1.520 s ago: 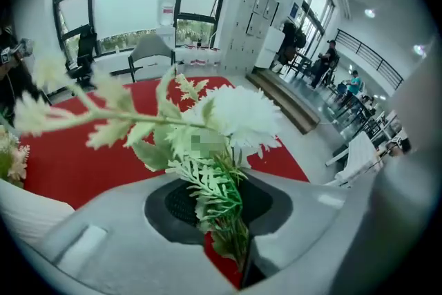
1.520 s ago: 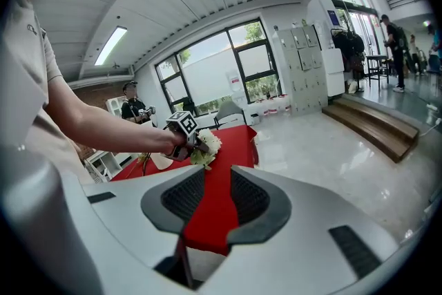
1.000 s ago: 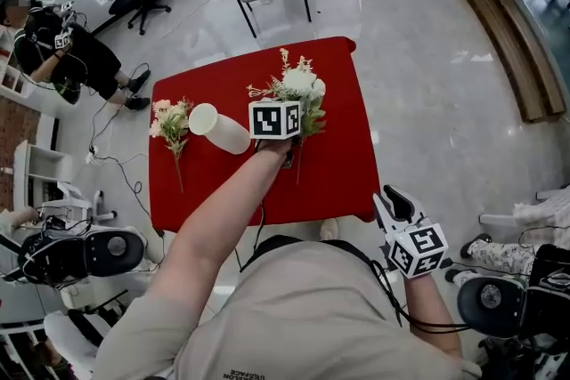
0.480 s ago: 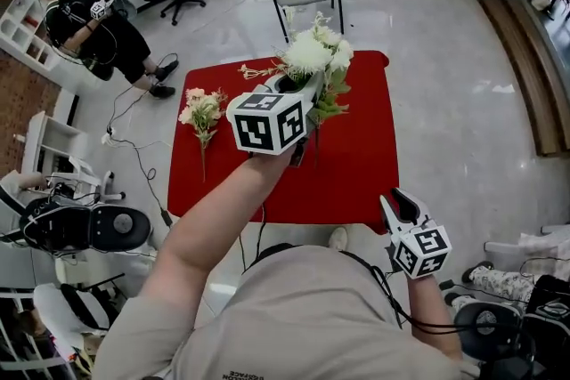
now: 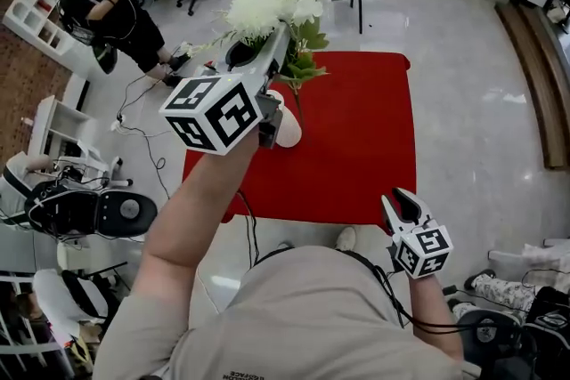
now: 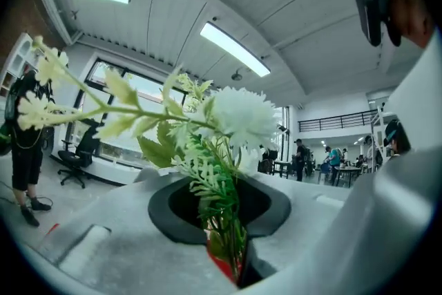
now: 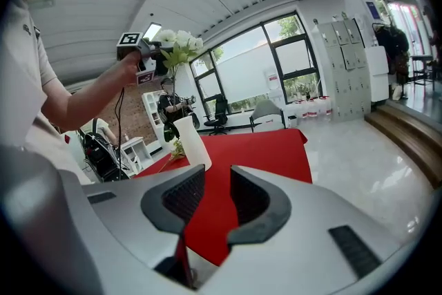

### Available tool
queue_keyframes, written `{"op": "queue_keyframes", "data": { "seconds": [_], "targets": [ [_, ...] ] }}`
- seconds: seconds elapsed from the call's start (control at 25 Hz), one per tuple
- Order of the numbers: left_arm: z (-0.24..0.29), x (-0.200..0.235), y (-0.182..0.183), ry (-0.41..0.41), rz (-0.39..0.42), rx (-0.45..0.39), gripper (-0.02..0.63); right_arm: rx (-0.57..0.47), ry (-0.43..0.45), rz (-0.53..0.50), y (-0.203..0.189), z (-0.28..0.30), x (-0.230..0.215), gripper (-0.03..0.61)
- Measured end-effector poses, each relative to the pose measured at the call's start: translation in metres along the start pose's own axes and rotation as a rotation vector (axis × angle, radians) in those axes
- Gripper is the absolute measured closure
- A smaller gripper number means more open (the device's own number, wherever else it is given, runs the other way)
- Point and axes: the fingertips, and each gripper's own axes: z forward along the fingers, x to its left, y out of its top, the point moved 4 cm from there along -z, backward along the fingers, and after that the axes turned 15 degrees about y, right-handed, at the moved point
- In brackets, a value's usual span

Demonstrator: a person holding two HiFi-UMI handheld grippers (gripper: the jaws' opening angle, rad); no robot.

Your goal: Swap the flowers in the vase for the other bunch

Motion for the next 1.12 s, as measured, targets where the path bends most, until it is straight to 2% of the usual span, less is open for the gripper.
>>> {"op": "queue_keyframes", "data": {
  "seconds": [0.24,0.52,0.72,1.12],
  "targets": [
    [-0.013,0.049,0.043,0.064,0.039,-0.132,0.529,0.011,0.010,-0.005,0.004,0.019,0.018,0.457],
    [-0.018,0.083,0.044,0.091,0.063,-0.222,0.529,0.016,-0.011,-0.002,0.007,0.026,0.036,0.457],
    [-0.009,0.099,0.026,0.071,0.045,-0.230,0.529,0.018,-0.053,0.004,0.011,0.024,0.043,0.457],
    [-0.004,0.112,-0.027,0.050,0.024,-0.188,0.528,0.030,-0.107,0.012,0.006,0.018,0.052,0.457]
  ]
}}
